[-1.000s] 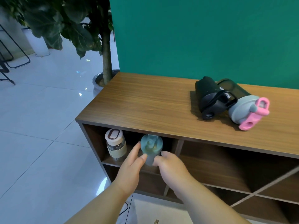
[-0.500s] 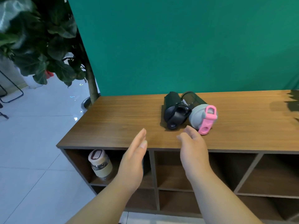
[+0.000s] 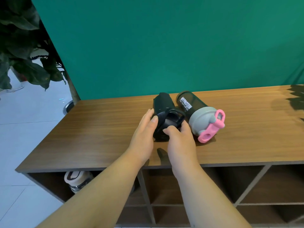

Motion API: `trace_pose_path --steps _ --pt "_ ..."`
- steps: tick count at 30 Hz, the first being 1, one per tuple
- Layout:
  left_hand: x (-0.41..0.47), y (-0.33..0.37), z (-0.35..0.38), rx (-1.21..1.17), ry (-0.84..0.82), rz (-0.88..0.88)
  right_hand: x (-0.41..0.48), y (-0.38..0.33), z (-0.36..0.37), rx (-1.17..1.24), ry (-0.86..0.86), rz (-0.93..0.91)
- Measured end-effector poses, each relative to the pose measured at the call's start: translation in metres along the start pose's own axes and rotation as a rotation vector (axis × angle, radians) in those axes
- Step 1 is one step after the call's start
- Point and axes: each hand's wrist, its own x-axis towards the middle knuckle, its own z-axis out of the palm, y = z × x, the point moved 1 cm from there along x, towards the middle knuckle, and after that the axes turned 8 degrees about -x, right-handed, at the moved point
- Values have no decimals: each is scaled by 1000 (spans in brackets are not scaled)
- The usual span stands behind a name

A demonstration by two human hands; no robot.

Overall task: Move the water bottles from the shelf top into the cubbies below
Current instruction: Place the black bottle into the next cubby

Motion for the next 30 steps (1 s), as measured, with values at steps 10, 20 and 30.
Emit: trace_pose_path --steps 10,20,30 --pt "-40 -6 -15 -107 -108 24 -32 0 -7 -77 -127 -208" --pt "-143 29 -7 -103 -208 361 -127 -17 -39 -246 -103 -418" --pt "-226 24 -6 -111 -206 375 -197 5 -57 -157 -96 -433"
